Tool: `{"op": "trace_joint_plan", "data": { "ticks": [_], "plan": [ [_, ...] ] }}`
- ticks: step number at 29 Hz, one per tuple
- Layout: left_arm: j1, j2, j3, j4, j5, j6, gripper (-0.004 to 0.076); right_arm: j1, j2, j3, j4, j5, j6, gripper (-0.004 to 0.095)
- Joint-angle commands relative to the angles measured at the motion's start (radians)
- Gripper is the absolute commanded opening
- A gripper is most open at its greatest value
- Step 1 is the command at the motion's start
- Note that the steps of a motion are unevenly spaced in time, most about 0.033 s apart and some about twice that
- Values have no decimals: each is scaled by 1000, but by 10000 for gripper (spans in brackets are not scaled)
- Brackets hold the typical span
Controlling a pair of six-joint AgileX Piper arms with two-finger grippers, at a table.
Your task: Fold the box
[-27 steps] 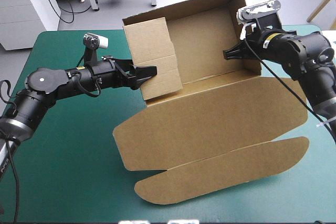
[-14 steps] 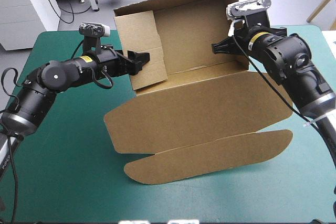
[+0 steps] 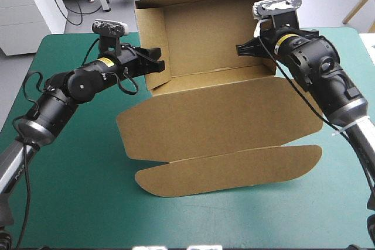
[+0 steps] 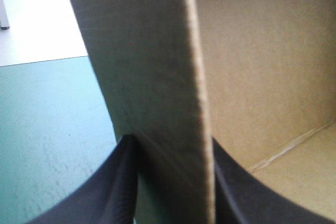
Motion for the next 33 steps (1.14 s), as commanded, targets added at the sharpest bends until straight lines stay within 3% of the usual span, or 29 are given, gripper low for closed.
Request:
{"op": "trace_joint_plan", "data": {
  "ticks": [1, 2, 9, 17, 24, 33],
  "plan": [
    [-51, -10, -37, -45, -49, 1, 36, 16, -19, -24, 72, -132, 10, -6],
    [-52, 0, -37, -43, -49, 1, -11, 16, -16, -24, 74, -132, 10, -6],
    [-56, 46, -37, -43, -56, 1, -10, 16, 6, -24, 88, -111, 10, -6],
    [-51, 96, -37, -43, -6, 1, -10, 16, 45, -22, 141, 29, -16, -19],
    [-2, 135, -37, -28, 116, 1, -10, 14, 114, -6, 201, 114, -55, -19],
    [32, 206, -37, 105, 298, -25, -10, 14, 226, -5, 388, 183, -167, -19]
  ]
}}
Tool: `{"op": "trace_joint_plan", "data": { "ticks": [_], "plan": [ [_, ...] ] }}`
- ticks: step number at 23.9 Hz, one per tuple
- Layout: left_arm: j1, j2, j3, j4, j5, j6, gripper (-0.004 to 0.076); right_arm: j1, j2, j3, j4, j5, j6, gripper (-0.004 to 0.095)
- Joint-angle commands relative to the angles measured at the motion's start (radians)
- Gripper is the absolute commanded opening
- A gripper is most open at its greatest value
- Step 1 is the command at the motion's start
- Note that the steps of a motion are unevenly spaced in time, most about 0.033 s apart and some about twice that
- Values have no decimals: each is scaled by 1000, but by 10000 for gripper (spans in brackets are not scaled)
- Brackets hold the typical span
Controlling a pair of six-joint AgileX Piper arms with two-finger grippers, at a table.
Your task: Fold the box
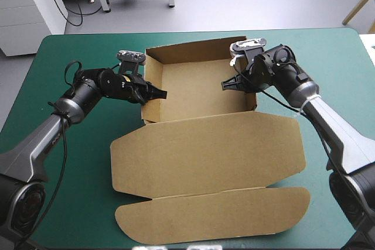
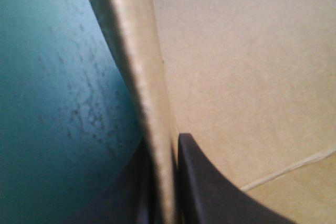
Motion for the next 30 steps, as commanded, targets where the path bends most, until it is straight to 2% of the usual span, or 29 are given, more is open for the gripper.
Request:
{"op": "trace_joint_plan", "data": {
  "ticks": [1, 6, 12, 14, 16, 18, 19, 22, 24, 30],
  "plan": [
    [-25, -21, -38, -39, 28, 48, -10, 19, -6, -26, 173, -48, -83, -20],
    [-25, 18, -38, 1, 110, 47, -10, 19, 49, -24, 213, 4, -122, -19],
    [-25, 35, -38, 32, 199, 53, -8, 19, 82, -24, 230, 12, -151, -17],
    [-25, 35, -38, 22, 215, 57, 21, 19, 82, -24, 228, 12, -162, 16],
    [-25, 35, -38, 17, 228, 64, 111, 19, 82, -24, 228, 12, -165, 141],
    [-25, 35, -38, 17, 237, 64, 226, 19, 82, -24, 228, 10, -168, 358],
    [-25, 35, -38, 17, 239, 64, 295, 19, 82, -24, 228, 10, -168, 501],
    [-25, 35, -38, 13, 242, 64, 404, 19, 82, -24, 228, 8, -168, 709],
    [-25, 35, -38, 12, 245, 60, 454, 19, 82, -24, 226, 1, -168, 786],
    [-25, 14, -46, 19, 256, 52, 465, 19, 75, -35, 213, 2, -175, 796]
  ]
}}
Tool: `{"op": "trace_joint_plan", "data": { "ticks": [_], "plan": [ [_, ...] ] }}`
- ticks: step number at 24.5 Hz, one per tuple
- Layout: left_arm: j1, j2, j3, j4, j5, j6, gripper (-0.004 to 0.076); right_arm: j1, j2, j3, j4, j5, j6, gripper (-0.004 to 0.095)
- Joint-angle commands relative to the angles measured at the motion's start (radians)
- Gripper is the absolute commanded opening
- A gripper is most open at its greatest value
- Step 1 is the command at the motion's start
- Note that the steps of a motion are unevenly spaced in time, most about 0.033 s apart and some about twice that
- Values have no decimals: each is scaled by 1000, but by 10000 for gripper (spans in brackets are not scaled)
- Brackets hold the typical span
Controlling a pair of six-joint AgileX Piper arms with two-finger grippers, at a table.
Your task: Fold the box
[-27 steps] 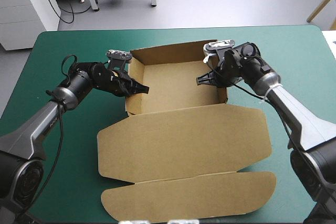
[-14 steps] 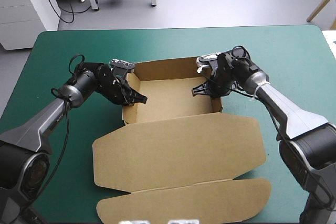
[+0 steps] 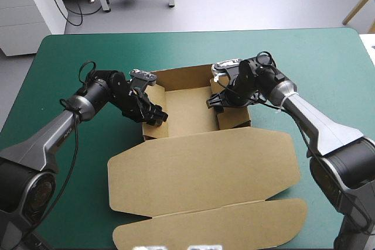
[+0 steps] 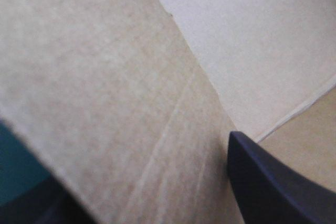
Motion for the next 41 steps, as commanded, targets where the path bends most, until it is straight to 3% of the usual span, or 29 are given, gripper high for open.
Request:
{"op": "trace_joint_plan", "data": {
  "ticks": [1, 10, 20, 23, 25, 28, 30, 41],
  "plan": [
    [-11, -71, -44, -37, 11, -1, 465, 4, -67, -42, 7, -33, -17, 796],
    [-11, -131, -172, 80, 98, -34, 465, 4, -145, -61, -67, -26, -17, 796],
    [-11, -208, -181, 185, 129, -84, 452, -18, -191, -61, -117, -16, -2, 796],
    [-11, -313, -181, 203, 134, -85, 379, -18, -243, -61, -137, -16, -2, 796],
    [-11, -369, -181, 286, 209, -85, 298, -18, -267, -61, -140, -23, -2, 796],
    [-11, -451, -181, 374, 322, -85, 109, -18, -277, -59, -144, -44, -2, 796],
    [-11, -494, -181, 374, 329, -83, -7, -18, -275, -59, -140, -64, 1, 796],
    [-11, -612, -55, 365, 331, -77, -10, -26, -242, -58, -140, -89, 1, 796]
  ]
}}
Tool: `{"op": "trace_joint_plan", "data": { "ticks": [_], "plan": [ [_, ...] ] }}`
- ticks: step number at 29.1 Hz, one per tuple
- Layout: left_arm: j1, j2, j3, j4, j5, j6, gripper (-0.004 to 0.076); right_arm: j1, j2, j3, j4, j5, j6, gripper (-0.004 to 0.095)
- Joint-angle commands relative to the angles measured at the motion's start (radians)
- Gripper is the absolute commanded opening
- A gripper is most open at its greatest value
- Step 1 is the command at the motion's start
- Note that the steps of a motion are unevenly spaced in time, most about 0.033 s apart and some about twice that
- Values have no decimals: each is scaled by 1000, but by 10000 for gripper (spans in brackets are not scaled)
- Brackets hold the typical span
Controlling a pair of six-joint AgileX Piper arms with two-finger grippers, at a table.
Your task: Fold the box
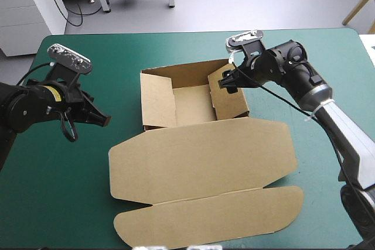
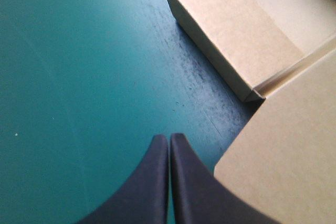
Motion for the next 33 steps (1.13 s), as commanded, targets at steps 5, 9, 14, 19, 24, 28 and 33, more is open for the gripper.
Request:
{"op": "trace_joint_plan", "data": {
  "ticks": [5, 9, 14, 19, 24, 28, 33],
  "plan": [
    [-3, -117, 228, -55, -4, -6, -10, -43, 36, -28, 7, -71, -1, 796],
    [-3, -172, 376, -70, -99, -18, -10, -63, 90, -28, 18, -75, -28, 796],
    [-3, -223, 523, -91, -188, -31, -10, -66, 154, -30, 31, -90, -69, 793],
    [-3, -225, 571, -101, -207, -35, -10, -66, 201, -32, 118, -113, -122, 689],
    [-3, -225, 573, -101, -210, -38, -10, -66, 212, -32, 148, -113, -131, 488],
    [-3, -225, 573, -101, -203, -38, -10, -66, 212, -32, 148, -111, -131, 265],
    [-3, -225, 573, -101, -184, -38, -10, -66, 212, -32, 148, -113, -131, 27]
  ]
}}
